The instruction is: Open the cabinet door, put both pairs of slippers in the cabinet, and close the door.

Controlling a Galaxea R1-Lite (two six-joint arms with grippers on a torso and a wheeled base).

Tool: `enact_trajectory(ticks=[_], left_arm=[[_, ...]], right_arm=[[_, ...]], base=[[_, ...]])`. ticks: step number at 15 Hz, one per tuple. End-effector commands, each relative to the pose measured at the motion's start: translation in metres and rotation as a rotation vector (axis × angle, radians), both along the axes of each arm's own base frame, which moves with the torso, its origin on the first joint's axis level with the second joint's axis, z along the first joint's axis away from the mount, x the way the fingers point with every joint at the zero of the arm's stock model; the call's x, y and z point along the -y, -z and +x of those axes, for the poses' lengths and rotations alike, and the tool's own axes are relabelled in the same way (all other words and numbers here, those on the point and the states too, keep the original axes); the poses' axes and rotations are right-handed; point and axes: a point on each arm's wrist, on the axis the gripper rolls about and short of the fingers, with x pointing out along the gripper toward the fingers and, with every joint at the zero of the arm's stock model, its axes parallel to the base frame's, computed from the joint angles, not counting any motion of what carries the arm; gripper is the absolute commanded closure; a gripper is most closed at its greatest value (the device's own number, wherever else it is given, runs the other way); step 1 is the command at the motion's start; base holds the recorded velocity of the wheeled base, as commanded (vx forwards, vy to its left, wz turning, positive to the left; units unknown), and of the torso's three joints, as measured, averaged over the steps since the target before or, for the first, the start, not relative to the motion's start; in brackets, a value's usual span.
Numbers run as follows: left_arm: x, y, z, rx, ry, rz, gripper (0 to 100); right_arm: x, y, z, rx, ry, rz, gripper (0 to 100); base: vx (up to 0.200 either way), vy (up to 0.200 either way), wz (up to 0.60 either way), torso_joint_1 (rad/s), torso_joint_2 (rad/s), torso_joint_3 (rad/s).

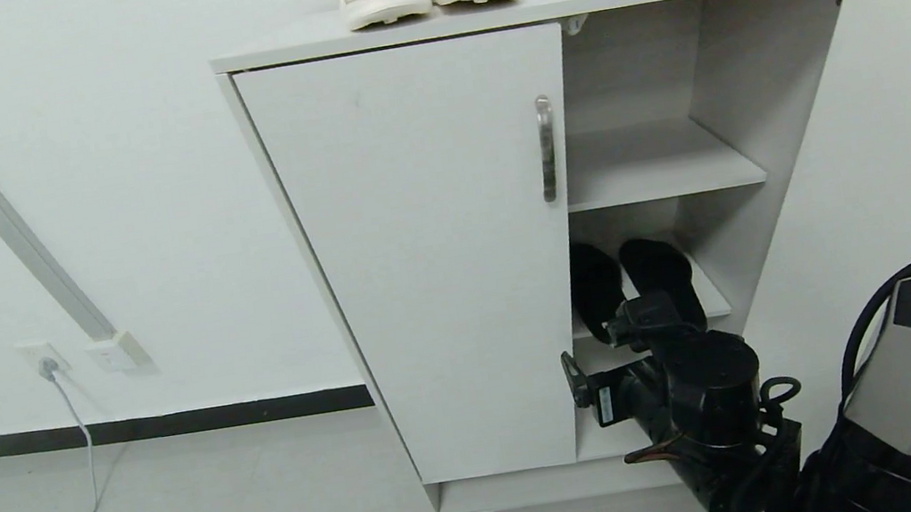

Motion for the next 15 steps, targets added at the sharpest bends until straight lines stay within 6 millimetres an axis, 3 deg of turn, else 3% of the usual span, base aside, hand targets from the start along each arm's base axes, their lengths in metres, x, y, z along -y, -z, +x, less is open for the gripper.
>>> enact_trajectory(ticks=[1, 5, 15], left_arm=[[0.0000, -0.0002, 0.0001, 0.000, 0.001, 0.000, 100], [0.0000, 0.0003, 0.0002, -0.002, 0.001, 0.000, 100], [0.0000, 0.0003, 0.0002, -0.002, -0.001, 0.002, 100]], right_arm=[[0.0002, 0.0001, -0.0004, 0.000, -0.009, 0.001, 0], [0.0003, -0.0004, -0.0006, 0.005, -0.011, -0.001, 0], [0.0026, 0.0059, -0.0044, 0.011, -0.047, -0.042, 0]], base=[[0.000, 0.200, 0.00, 0.002, 0.00, 0.002], [0.000, 0.200, 0.00, 0.001, 0.00, 0.001], [0.000, 0.000, 0.00, 0.000, 0.00, 0.000]])
